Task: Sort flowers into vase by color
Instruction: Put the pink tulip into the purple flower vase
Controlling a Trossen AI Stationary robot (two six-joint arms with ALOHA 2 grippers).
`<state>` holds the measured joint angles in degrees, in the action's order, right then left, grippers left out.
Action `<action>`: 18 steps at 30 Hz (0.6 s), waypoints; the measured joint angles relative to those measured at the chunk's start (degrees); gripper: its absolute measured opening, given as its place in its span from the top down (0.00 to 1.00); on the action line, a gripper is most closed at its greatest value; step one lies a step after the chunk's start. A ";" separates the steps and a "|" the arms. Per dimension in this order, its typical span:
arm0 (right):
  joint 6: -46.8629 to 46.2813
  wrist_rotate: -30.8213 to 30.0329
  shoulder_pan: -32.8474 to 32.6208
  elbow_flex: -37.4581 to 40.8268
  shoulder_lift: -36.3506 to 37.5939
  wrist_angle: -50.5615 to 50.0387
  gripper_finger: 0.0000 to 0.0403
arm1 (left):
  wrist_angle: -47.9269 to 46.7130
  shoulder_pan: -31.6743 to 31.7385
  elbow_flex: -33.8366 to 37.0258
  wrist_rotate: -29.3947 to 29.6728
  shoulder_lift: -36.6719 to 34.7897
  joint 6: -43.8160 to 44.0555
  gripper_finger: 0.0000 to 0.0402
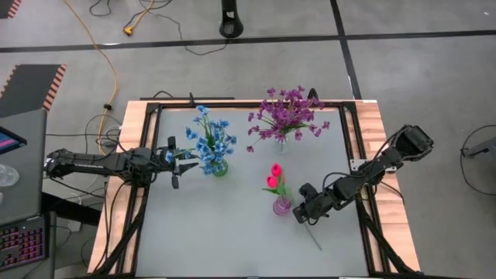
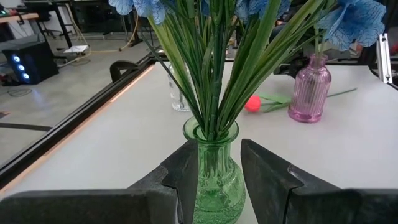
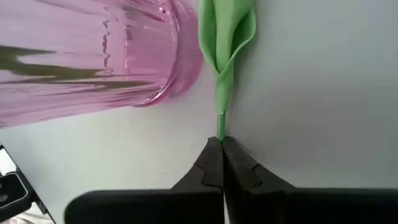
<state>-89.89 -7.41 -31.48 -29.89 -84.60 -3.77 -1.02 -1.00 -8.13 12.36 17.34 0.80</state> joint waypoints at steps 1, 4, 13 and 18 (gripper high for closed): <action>-0.15 0.05 -0.01 0.00 0.00 0.03 0.95 | 0.00 0.00 -0.01 0.00 0.00 0.05 0.73; -0.19 0.19 0.00 -0.24 -0.04 -0.07 0.93 | 0.00 0.00 -0.02 0.00 0.00 0.09 0.73; 0.33 0.65 -0.03 -1.88 -0.16 -0.49 0.95 | 0.00 -0.01 0.00 0.00 0.00 0.09 0.73; 0.36 0.82 -0.13 -1.88 2.10 -2.36 0.95 | 0.00 -0.02 0.00 0.01 0.01 0.09 0.73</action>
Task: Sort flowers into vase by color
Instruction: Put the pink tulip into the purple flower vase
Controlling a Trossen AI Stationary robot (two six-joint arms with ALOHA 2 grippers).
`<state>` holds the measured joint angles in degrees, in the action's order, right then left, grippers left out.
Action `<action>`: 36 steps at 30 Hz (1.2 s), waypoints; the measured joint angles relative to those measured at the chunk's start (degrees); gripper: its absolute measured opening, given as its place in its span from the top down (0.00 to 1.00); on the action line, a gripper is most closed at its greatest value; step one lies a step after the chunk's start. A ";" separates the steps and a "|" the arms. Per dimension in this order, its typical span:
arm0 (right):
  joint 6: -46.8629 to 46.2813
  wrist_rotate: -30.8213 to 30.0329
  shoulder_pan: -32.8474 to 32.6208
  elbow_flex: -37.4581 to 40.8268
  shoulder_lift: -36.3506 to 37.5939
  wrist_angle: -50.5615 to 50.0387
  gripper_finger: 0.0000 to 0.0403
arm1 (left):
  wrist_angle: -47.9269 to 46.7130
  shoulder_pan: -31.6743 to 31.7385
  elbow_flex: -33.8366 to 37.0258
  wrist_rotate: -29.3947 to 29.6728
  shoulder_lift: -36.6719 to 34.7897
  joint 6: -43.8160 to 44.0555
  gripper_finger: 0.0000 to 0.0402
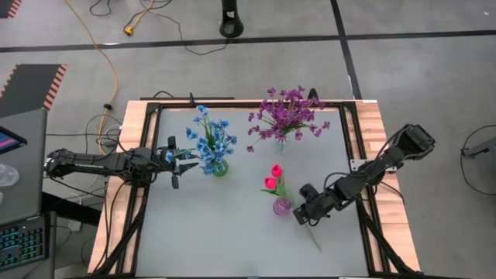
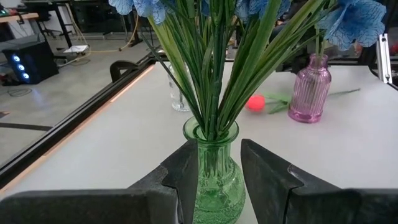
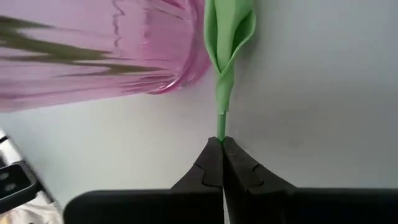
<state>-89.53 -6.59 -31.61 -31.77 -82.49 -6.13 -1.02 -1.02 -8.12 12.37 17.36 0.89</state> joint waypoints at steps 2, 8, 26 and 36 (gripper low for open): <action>-0.01 -0.38 -0.23 -0.03 2.03 -1.80 0.95 | 0.00 0.02 0.00 0.00 -0.01 0.00 0.73; -1.80 -3.81 -1.69 -0.07 8.91 -10.47 0.95 | 0.00 0.01 0.00 0.01 0.00 0.00 0.73; -1.97 -27.62 -9.65 -0.11 22.73 -17.58 0.95 | 0.00 0.00 -0.02 0.01 0.01 0.00 0.73; 0.02 -41.70 -14.17 -0.13 26.14 -17.09 0.96 | 0.02 0.00 0.00 0.01 0.01 0.05 0.73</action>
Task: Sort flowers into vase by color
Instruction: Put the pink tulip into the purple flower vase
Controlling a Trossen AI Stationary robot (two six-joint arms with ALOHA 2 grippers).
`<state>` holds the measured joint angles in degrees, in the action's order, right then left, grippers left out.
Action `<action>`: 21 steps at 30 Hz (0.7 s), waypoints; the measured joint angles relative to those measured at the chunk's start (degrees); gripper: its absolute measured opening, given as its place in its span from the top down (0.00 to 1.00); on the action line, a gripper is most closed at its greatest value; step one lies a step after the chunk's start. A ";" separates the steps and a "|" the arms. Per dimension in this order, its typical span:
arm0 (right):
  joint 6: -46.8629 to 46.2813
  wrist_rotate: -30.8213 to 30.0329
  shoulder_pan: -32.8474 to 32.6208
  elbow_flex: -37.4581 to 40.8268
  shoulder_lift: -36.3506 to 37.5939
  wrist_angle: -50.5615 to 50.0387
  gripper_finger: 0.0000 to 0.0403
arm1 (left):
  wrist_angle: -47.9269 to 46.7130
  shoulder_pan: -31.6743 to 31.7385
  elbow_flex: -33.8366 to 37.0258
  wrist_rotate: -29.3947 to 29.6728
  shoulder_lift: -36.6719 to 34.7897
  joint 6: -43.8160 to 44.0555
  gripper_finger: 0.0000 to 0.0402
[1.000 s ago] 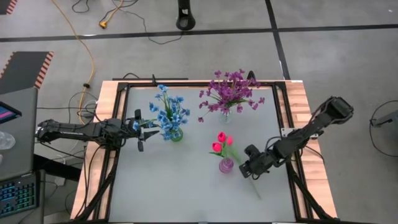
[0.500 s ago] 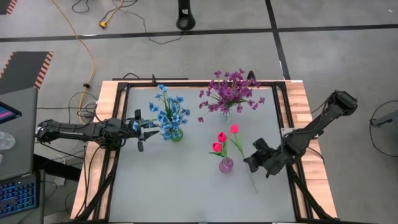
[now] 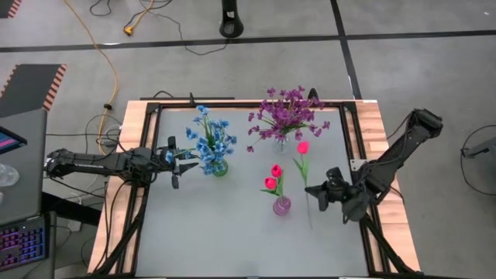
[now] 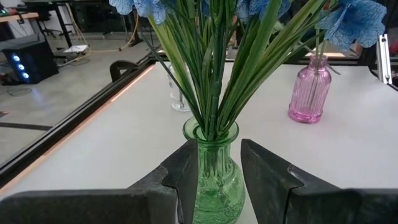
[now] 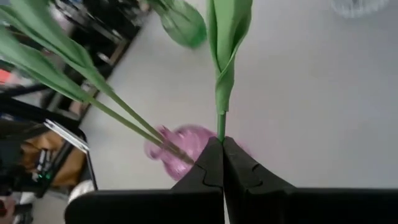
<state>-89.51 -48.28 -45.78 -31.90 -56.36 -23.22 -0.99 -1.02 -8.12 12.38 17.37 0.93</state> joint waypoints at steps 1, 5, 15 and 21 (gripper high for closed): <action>0.83 -1.45 -0.36 0.00 0.21 0.45 0.96 | 0.00 0.00 0.00 0.00 0.00 0.26 0.73; 5.55 -6.88 -1.63 0.00 0.57 3.63 0.96 | 0.01 0.01 -0.01 0.00 -0.01 0.83 0.73; 21.72 -16.33 -2.99 -0.04 0.57 14.19 0.95 | 0.02 0.01 -0.01 0.00 -0.01 0.85 0.73; 30.59 -19.57 -2.97 -0.04 0.57 19.73 0.95 | 0.02 0.00 -0.02 0.00 -0.01 0.85 0.73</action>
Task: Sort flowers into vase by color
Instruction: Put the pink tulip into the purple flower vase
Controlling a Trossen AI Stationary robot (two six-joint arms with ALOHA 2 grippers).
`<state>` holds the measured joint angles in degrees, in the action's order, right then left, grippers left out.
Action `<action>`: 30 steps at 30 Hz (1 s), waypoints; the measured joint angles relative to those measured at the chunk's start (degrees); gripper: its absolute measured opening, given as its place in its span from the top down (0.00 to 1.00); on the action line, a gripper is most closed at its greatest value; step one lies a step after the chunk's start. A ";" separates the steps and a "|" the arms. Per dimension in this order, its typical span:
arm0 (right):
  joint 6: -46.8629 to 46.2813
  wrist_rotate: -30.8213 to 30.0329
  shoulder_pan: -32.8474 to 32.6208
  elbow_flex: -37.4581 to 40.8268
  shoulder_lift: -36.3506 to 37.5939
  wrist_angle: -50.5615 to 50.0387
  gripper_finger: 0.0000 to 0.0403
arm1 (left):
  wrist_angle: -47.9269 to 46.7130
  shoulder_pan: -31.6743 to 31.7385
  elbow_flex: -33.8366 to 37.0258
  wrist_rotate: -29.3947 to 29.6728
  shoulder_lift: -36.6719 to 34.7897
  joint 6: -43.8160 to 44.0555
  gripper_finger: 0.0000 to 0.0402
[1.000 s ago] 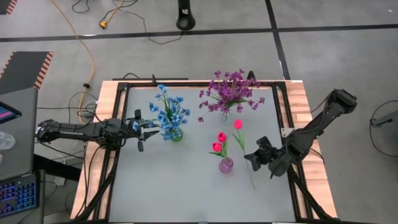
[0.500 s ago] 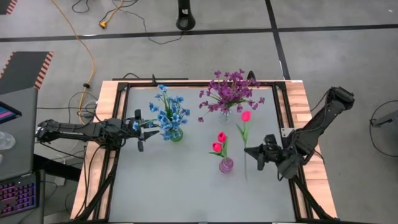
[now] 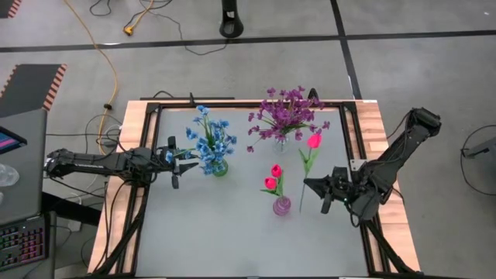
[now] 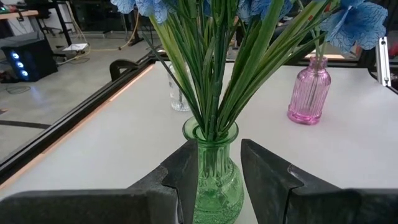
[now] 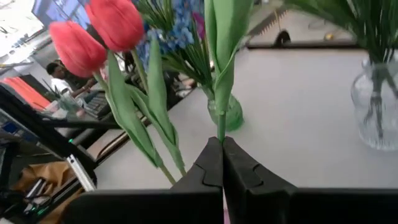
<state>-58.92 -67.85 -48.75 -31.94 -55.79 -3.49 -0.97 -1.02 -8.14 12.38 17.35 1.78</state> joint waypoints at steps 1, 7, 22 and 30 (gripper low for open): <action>1.77 -0.60 0.00 0.00 0.00 1.21 0.95 | 0.00 0.01 0.02 0.00 -0.01 0.00 0.73; 14.65 -2.99 0.15 0.00 -0.02 11.65 0.95 | 0.00 0.01 0.01 0.00 -0.01 0.00 0.73; 46.51 2.56 4.08 0.00 -2.68 37.04 0.95 | 0.02 0.00 0.02 0.00 -0.01 0.00 0.73; 51.93 8.45 7.56 0.00 -7.33 43.76 0.95 | 0.02 0.01 0.01 0.00 -0.01 0.00 0.73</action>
<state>-7.00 -59.40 -41.20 -31.94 -63.12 40.27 -0.95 -1.00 -8.13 12.38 17.34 1.78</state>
